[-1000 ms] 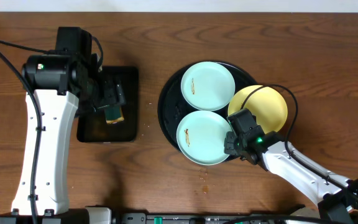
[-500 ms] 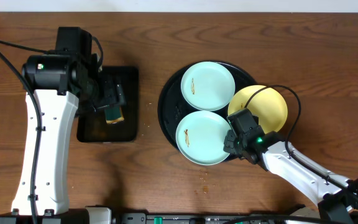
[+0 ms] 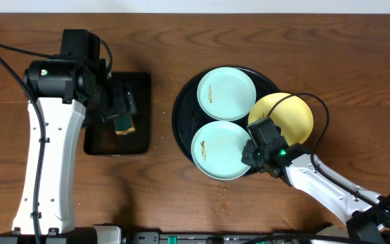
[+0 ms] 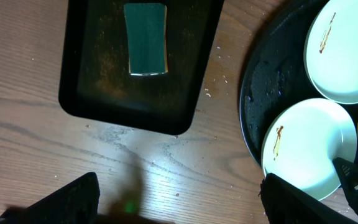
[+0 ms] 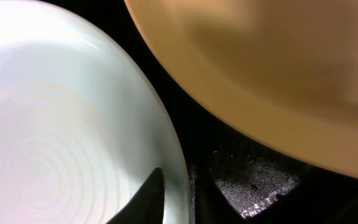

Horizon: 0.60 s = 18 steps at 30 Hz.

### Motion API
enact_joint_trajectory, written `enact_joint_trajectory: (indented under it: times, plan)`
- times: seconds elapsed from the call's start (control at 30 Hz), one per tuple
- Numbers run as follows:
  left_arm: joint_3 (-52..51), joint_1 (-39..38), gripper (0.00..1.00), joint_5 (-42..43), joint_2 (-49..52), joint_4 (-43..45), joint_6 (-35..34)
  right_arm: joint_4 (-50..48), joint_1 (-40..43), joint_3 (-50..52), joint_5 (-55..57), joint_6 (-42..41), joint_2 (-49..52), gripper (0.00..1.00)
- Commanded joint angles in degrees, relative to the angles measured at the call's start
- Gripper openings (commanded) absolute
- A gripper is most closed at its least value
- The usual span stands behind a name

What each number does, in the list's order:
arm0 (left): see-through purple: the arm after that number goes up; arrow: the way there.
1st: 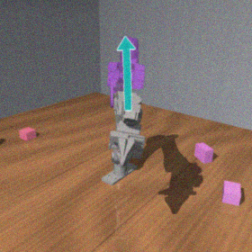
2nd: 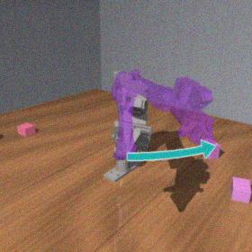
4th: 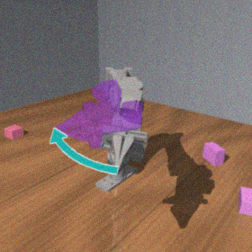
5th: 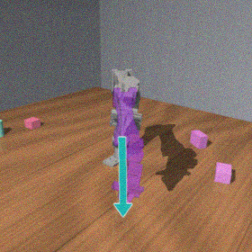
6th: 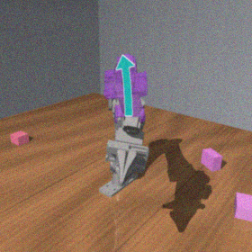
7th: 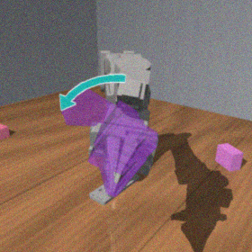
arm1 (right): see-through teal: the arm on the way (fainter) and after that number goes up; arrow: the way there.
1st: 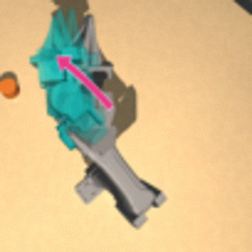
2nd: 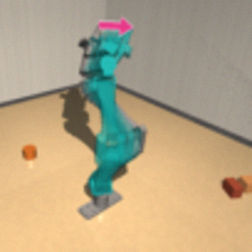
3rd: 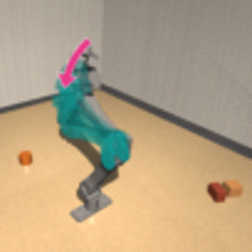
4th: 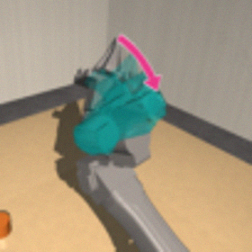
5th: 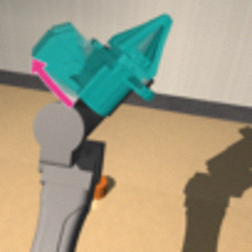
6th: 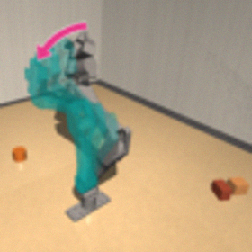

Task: Clean dirty plates on tray and stack at the side
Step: 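Lower left gripper onto the green sponge in the black tray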

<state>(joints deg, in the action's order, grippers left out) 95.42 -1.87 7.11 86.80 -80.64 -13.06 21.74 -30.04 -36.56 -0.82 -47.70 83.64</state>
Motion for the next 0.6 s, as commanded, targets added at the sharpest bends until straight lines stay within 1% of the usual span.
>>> enact_joint_trajectory:
  times: [0.0, 0.1, 0.17, 0.27, 0.37, 0.57]
  plan:
    - [0.4, 0.3, 0.83, -0.7, 0.0, -0.2, 1.0, -0.1, -0.3, 0.6, 0.2, -0.5, 0.1, 0.1]
    - [0.4, 0.3, 0.83, -0.7, 0.0, -0.2, 1.0, -0.1, -0.3, 0.6, 0.2, -0.5, 0.1, 0.08]
    - [0.4, 0.3, 0.83, -0.8, 0.0, -0.2, 1.0, -0.1, -0.3, 0.6, 0.6, -0.5, 0.1, 0.02]
    - [0.4, 0.3, 0.83, -0.8, 0.0, -0.2, 1.0, -0.2, -0.2, 0.5, 2.3, -0.5, 0.0, 0.01]
    - [0.4, 0.3, 0.83, -0.8, 0.0, -0.2, 1.0, 0.3, 0.0, -0.1, 1.2, -0.1, -0.5, 0.01]
    - [0.4, 0.3, 0.83, -3.7, 0.0, -0.2, 0.9, 0.3, 0.1, -1.6, -0.7, 8.2, -5.9, 0.01]
